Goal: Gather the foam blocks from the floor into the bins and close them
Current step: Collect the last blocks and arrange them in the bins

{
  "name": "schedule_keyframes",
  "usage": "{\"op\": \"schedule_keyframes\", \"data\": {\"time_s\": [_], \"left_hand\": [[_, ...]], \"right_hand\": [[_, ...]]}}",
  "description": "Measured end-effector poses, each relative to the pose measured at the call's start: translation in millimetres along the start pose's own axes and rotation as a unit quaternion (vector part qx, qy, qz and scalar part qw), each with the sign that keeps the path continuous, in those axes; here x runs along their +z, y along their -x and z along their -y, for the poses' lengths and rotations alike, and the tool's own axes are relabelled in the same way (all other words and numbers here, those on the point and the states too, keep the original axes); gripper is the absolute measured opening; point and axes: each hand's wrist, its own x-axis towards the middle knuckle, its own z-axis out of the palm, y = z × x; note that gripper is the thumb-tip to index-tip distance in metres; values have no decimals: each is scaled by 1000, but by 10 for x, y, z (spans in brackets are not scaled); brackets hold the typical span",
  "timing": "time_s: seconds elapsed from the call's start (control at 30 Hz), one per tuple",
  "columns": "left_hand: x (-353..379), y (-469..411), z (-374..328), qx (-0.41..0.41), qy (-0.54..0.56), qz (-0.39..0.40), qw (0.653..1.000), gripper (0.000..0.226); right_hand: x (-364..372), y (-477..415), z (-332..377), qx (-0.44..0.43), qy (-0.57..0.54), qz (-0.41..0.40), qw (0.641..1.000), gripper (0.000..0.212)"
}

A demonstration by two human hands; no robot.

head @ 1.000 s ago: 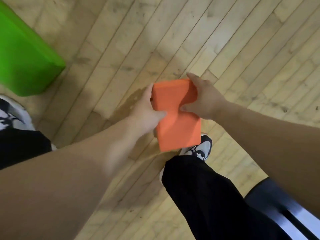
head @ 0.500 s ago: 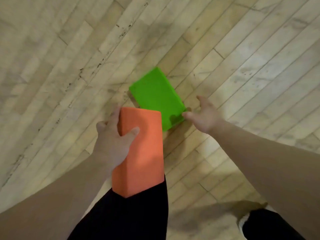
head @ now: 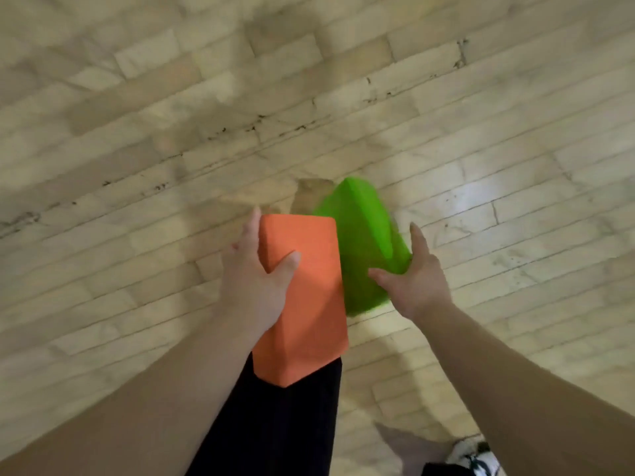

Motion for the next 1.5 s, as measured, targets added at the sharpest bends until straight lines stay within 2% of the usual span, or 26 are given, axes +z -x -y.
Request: {"op": "schedule_keyframes", "data": {"time_s": [0.13, 0.33, 0.53, 0.63, 0.83, 1.03, 1.13, 1.3, 1.5], "left_hand": [[-914, 625, -442, -9, 76, -50, 996, 90], [-2595, 1625, -967, 4, 182, -162, 970, 90], [-3902, 2527, -1329, 10, 276, -308, 910, 89], [-4342, 3053, -1404, 15, 299, -391, 870, 90], [-5018, 4021, -1114, 15, 331, -525, 784, 92], [-5893, 4844, -350, 24, 280, -608, 742, 90], [-6315, 5153, 237, 9, 250, -639, 727, 88], [-7058, 5607, 1523, -30, 211, -681, 700, 89], [-7931, 5963, 2808, -76, 206, -691, 689, 86]], "right_hand": [[-710, 1123, 1051, -73, 186, -11, 980, 105], [-1502, 2623, 2797, -209, 227, -25, 951, 99], [-1967, 3805, 4113, -343, 291, -7, 893, 96], [-2152, 4427, 4566, -438, 293, 13, 850, 97], [-2194, 5687, 5228, -632, 271, 5, 726, 96], [-1374, 7078, 5838, -771, 297, -3, 564, 88], [-692, 7687, 5995, -802, 309, 15, 511, 84], [690, 8498, 6285, -831, 296, 83, 464, 86], [2085, 9339, 6653, -818, 309, 164, 457, 86]]}}
